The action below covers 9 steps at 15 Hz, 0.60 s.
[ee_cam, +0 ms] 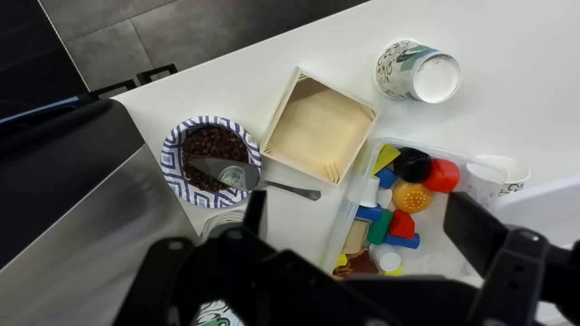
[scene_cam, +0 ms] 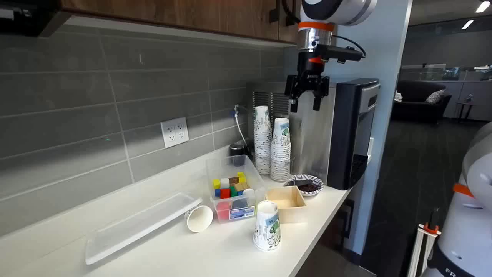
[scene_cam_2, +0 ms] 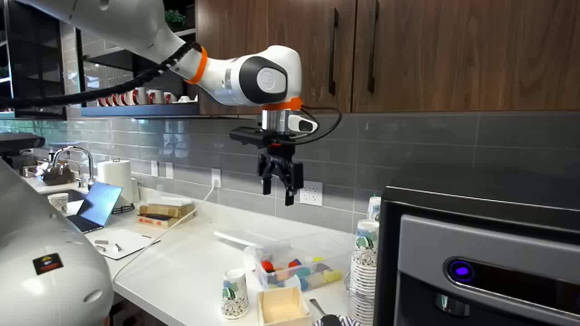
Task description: Open the left upper cabinet door then close it again.
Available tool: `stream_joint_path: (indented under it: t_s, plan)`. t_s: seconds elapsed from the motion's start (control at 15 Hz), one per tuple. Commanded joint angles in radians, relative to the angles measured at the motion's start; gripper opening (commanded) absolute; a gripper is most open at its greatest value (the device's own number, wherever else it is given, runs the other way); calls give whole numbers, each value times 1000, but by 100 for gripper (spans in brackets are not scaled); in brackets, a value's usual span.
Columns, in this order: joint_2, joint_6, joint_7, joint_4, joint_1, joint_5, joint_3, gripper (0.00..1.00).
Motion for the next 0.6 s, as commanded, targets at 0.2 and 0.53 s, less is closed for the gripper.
stream_joint_path:
  t_s: [0.2,0.53]
  plan:
    - [1,-3,-3,4,-7,3,5,100]
    - [-22,-3,40,23,-10,-55,57,100]
